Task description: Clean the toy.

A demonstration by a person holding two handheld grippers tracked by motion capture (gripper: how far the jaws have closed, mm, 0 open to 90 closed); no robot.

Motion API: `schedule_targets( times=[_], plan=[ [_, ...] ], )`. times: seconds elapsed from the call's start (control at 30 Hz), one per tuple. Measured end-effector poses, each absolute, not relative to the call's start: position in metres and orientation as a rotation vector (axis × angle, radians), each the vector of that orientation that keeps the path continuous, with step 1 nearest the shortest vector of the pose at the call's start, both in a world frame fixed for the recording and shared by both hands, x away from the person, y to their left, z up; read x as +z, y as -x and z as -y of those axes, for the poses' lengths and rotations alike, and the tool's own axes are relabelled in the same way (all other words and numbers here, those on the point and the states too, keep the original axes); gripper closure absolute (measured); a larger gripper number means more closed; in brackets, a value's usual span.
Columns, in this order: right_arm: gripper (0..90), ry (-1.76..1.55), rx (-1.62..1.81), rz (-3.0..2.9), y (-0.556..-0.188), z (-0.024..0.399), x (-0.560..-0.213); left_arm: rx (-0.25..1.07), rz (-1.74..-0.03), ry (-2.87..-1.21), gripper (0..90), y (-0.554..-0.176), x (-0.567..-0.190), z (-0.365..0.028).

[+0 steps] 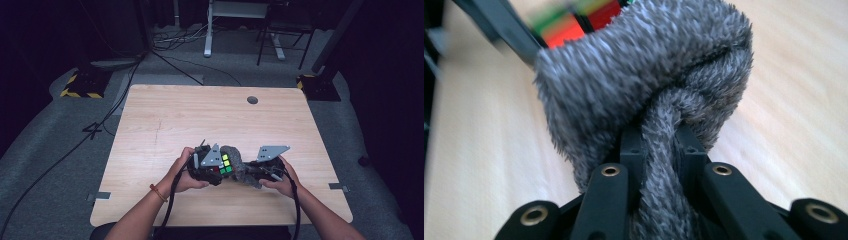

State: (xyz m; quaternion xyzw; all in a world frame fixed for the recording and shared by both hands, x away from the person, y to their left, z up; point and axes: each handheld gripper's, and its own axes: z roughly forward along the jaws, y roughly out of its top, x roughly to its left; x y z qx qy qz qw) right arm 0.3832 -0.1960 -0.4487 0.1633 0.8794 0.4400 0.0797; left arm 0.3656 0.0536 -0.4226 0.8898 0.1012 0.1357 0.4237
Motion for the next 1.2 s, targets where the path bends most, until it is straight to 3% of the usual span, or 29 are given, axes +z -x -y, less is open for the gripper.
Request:
schedule_targets(
  times=[0.2,0.63,1.2],
  plan=[
    [79.3,-0.421,1.427,-2.555,-0.371,0.195,-0.432,0.335,-0.236,-2.247,34.0,-0.364,-0.426,-0.047],
    [79.1,-0.48,1.169,-2.752,-0.381,0.187,-0.455,0.342,-0.259,-2.18,34.0,-0.365,-0.414,-0.058],
    [79.0,-0.473,1.308,-2.63,-0.375,0.19,-0.438,0.348,-0.261,-2.247,34.0,-0.366,-0.421,-0.054]
  ],
)
